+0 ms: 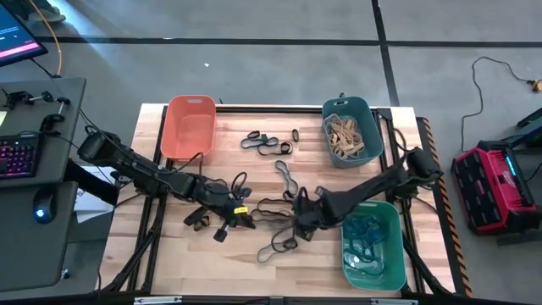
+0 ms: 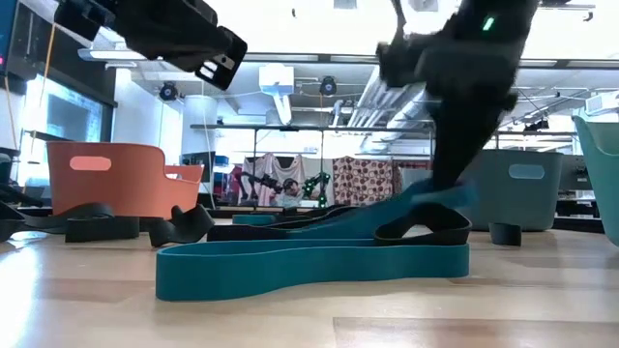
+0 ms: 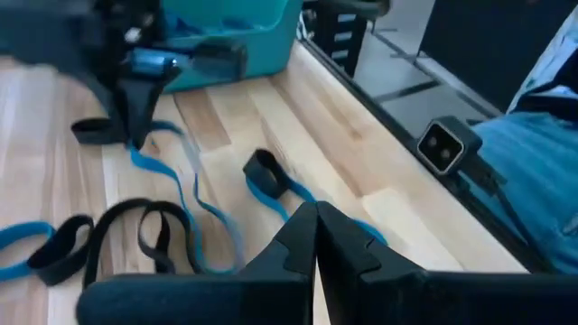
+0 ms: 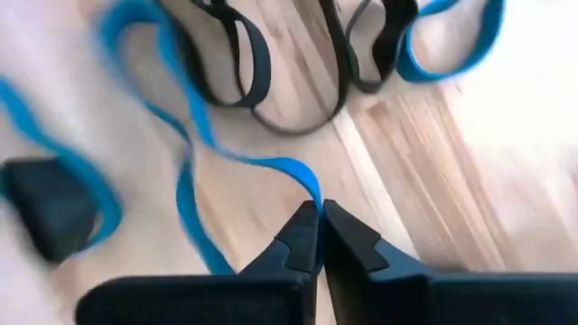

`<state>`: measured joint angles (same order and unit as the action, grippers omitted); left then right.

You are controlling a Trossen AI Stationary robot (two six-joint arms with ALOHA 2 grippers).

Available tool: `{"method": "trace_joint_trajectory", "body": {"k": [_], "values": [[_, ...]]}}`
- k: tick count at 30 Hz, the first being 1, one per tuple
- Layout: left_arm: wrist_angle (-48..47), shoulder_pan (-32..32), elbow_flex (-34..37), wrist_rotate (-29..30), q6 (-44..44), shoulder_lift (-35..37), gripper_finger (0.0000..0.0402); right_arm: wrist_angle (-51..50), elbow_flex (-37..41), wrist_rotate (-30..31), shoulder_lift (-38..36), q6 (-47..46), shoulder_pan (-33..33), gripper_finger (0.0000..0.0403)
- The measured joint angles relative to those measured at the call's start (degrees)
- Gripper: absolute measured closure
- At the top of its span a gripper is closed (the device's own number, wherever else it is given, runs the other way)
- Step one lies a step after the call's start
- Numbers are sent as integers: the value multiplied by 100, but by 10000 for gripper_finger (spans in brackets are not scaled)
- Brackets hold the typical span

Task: Sort rubber bands into baskets
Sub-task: Put the blue rubber band into the green bin

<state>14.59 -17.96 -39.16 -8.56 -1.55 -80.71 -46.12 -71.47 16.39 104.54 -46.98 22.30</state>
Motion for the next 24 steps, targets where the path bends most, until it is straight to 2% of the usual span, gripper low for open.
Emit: {"method": "trace_joint_trajectory", "body": {"k": [6, 15, 20, 24], "values": [[499, -7, 0, -15, 89, 0, 401, -1767, -975, 135, -137, -658, 530, 401], [1123, -7, 0, -328, 93, 0, 401, -4271, -2348, -7, -147, -2531, 1718, 402], [1038, 133, 0, -321, 334, 0, 401, -4368, -2625, -68, -245, -3222, 2320, 402], [891, 338, 0, -315, 540, 0, 401, -4393, -2485, -187, -256, -3675, 2564, 402]]}}
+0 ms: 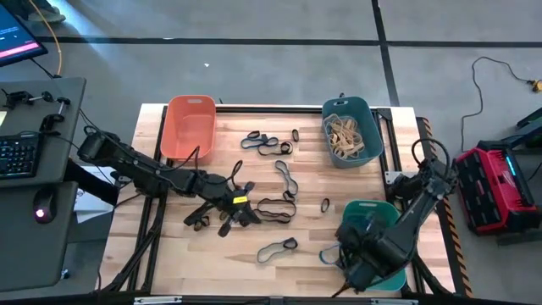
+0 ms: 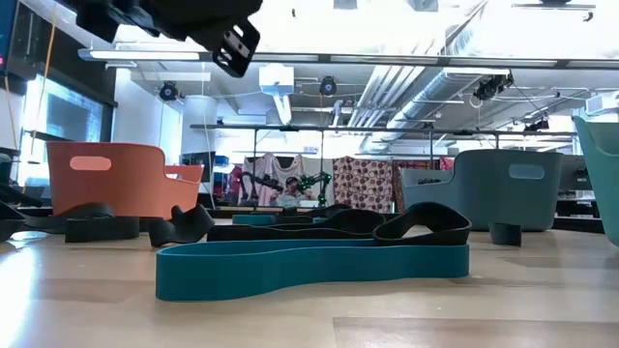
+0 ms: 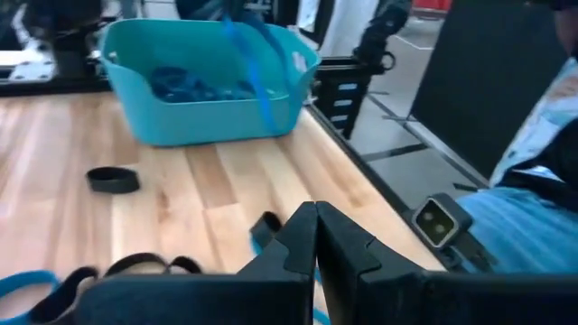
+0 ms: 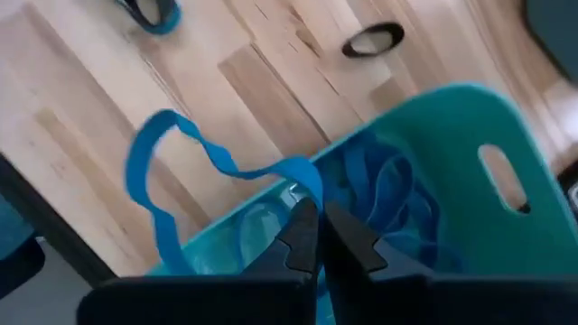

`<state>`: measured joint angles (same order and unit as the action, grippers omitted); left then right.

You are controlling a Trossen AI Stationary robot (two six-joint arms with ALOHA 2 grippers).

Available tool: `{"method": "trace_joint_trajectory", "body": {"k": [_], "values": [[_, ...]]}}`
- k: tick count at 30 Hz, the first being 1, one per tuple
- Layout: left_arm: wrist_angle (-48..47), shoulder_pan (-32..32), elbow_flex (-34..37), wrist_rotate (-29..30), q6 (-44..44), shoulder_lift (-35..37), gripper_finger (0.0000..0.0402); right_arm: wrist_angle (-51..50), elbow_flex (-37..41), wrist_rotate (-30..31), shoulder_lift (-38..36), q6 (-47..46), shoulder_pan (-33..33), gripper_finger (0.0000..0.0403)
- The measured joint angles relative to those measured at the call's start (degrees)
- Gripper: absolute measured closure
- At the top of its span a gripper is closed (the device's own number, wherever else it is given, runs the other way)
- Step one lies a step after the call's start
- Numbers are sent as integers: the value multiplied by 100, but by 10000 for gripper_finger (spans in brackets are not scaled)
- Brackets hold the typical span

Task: Sort rubber bands into baskets
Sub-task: Put the blue rubber band into the green bin

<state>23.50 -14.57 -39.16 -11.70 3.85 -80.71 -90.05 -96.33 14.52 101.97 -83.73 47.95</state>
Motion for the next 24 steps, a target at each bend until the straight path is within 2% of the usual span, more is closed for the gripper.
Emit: {"method": "trace_joint_trajectory", "body": {"k": [11, 16, 19, 24], "values": [[-246, 263, 0, -9, 9, 0, 402, 3, 1748, -1168, -2, -902, 9, 403], [-262, 261, 0, -9, 8, 0, 401, -2, 2518, -1898, -7, -1119, 10, 403], [-271, 261, 0, -10, 8, -1, 401, 6, 2781, -2206, -7, -1144, 11, 403], [-273, 261, 0, -8, 5, 0, 402, 11, 2783, -2236, -7, -1040, 9, 403]]}}
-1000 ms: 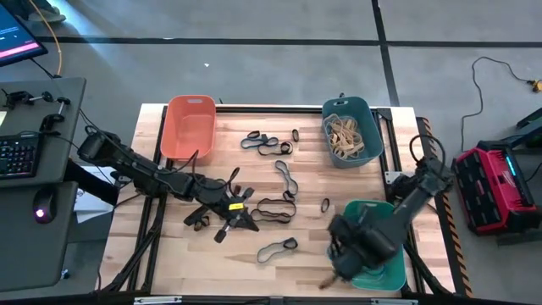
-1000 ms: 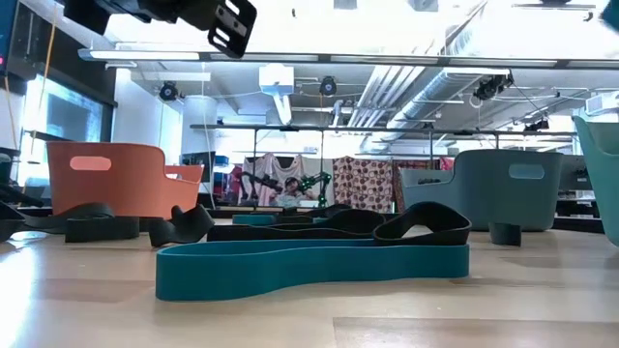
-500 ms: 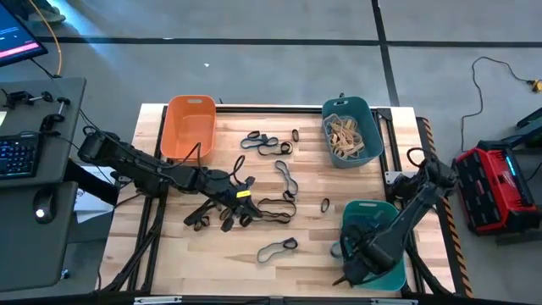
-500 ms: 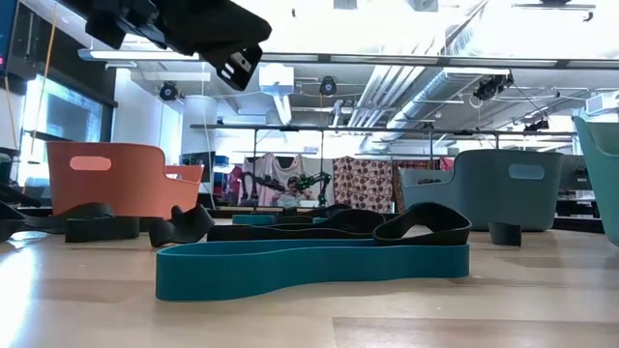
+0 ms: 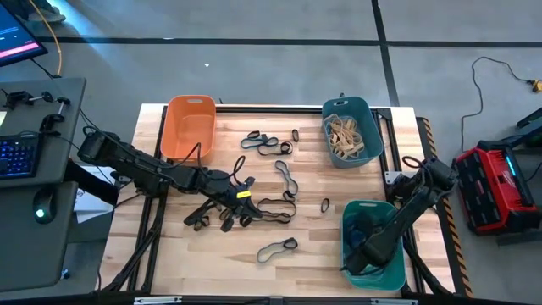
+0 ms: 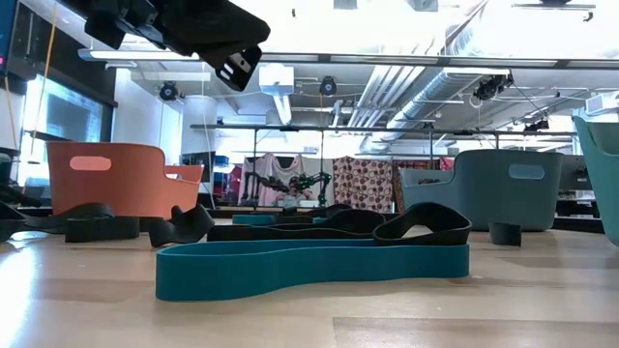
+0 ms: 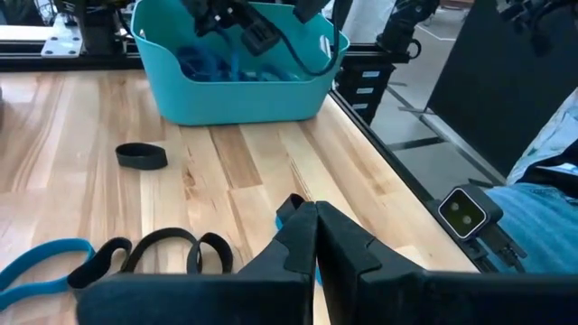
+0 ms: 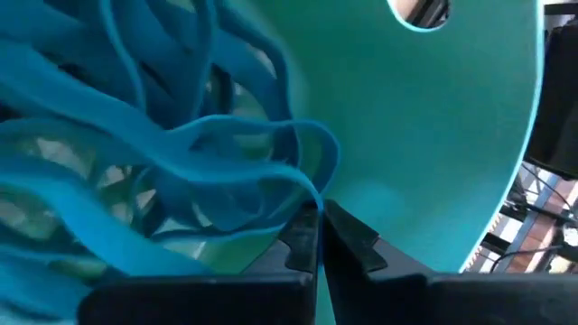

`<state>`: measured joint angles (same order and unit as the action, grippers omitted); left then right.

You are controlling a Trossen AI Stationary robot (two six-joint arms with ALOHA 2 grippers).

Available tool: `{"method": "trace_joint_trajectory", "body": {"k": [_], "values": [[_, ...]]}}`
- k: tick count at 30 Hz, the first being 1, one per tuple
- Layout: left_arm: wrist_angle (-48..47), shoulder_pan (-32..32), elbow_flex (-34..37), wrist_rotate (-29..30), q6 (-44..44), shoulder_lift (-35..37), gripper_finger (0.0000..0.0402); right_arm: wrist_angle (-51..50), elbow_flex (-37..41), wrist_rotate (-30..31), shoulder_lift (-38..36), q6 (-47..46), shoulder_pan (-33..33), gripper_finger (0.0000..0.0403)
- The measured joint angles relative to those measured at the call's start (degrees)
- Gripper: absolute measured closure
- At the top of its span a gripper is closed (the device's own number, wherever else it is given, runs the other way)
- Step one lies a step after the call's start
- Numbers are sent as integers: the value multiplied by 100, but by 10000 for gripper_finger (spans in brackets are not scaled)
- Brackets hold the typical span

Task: Sort rubber bands into baskets
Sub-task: Put the blue rubber band into the green bin

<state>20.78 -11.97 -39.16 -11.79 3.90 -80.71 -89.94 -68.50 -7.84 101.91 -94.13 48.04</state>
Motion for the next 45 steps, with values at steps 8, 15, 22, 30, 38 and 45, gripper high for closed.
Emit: {"method": "trace_joint_trajectory", "body": {"k": [8, 15, 22, 30, 38, 45], "values": [[-189, 233, 0, 30, 187, 0, 401, 110, -508, 135, -2, 177, -14, 360], [-629, 651, -2, 32, 143, 0, 402, 1, -1223, 1019, -2, 296, -14, 234], [-1423, 1014, -148, 51, -181, 0, 402, -5, -1709, 2149, -2, 547, -29, 235], [-2467, 1338, -569, 338, -693, 0, 401, 311, -1710, 3347, -45, 1436, -248, 391], [-3358, 1702, -848, 369, -1163, 0, 401, 1799, -1433, 4066, -358, 3193, -802, 399], [-4008, 2058, -1182, 371, -1578, 0, 402, 4229, -495, 3907, -830, 5314, -1643, 402]]}}
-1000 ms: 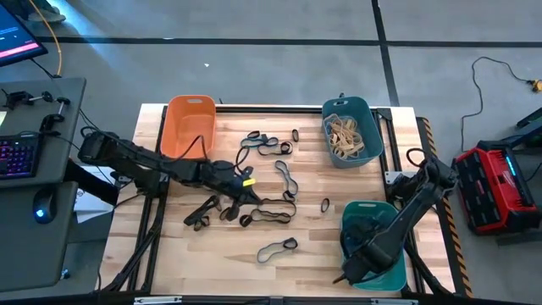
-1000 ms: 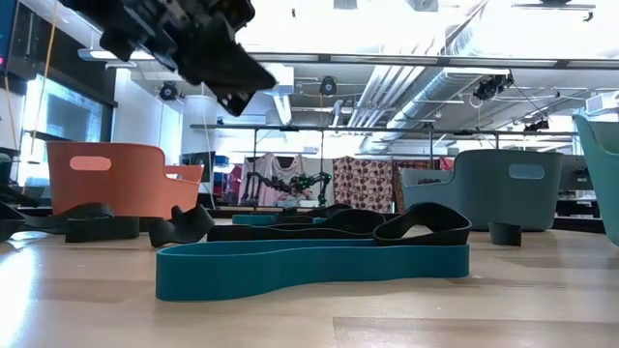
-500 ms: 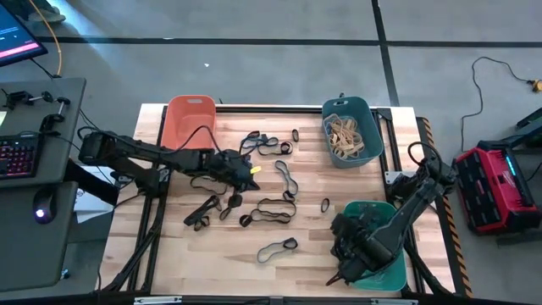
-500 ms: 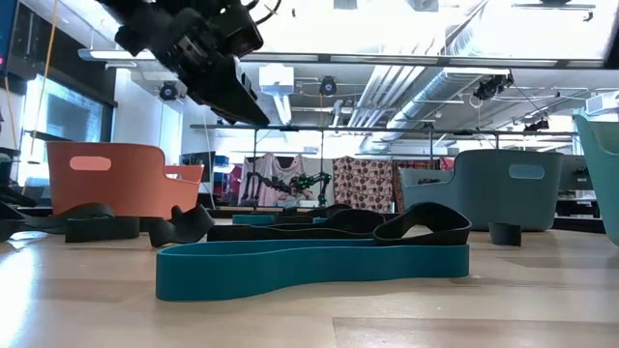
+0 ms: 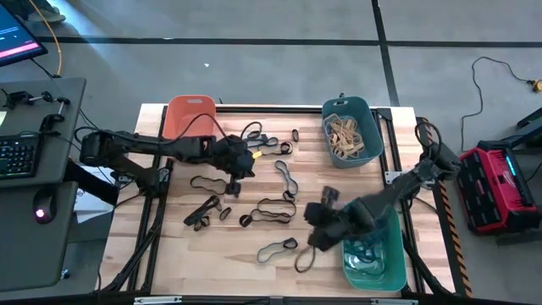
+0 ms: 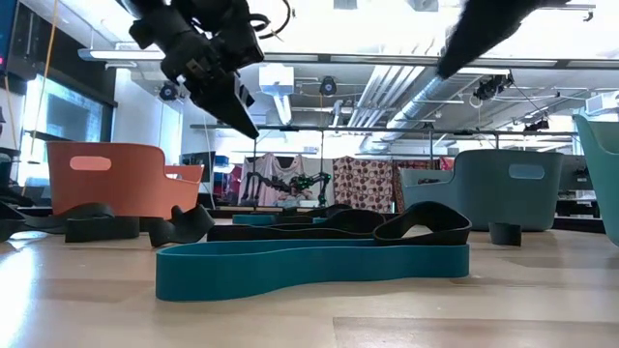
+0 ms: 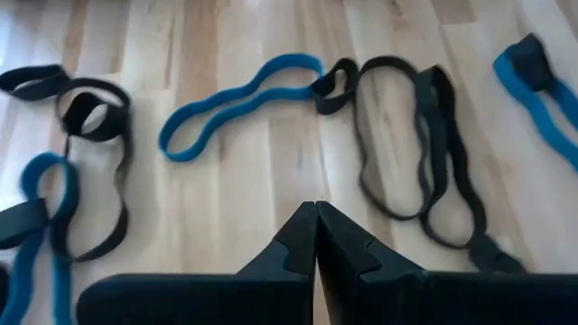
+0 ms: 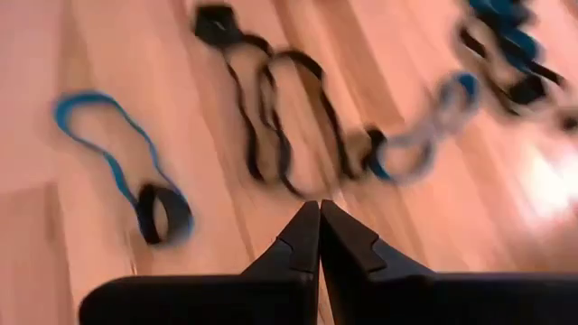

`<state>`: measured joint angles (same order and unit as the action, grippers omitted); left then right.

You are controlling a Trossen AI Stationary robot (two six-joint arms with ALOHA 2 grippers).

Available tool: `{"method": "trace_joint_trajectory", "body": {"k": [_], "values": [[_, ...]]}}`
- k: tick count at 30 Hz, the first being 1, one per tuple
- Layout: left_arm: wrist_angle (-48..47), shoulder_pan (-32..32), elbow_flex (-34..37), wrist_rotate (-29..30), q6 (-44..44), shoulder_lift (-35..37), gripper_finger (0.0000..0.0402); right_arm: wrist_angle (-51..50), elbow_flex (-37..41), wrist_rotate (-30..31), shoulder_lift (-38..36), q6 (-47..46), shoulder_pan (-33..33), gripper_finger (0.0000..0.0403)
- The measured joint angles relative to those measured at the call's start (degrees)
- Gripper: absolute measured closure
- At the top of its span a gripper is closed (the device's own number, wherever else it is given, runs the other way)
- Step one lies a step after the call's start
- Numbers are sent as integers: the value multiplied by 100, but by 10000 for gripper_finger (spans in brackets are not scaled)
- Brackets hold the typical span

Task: Sort rubber bands into baskets
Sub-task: Put the blue rubber band into the green bin

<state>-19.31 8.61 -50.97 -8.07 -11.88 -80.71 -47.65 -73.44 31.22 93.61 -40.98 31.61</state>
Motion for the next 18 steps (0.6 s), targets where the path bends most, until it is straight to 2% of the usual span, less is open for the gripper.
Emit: {"method": "trace_joint_trajectory", "body": {"k": [5, 8, 13, 18], "values": [[-295, 309, -9, 11, -177, 0, 402, 2249, 1055, -796, -267, 1210, -704, 403], [-410, 468, -9, 11, -184, -1, 401, 3082, 1448, -1171, -298, 1680, -1074, 403], [-512, 762, -9, 11, -371, -32, 401, 3526, 1630, -1277, -298, 2150, -1452, 403], [-550, 1075, -17, 15, -554, -230, 402, 3599, 1579, -1271, -300, 2427, -1519, 403]]}}
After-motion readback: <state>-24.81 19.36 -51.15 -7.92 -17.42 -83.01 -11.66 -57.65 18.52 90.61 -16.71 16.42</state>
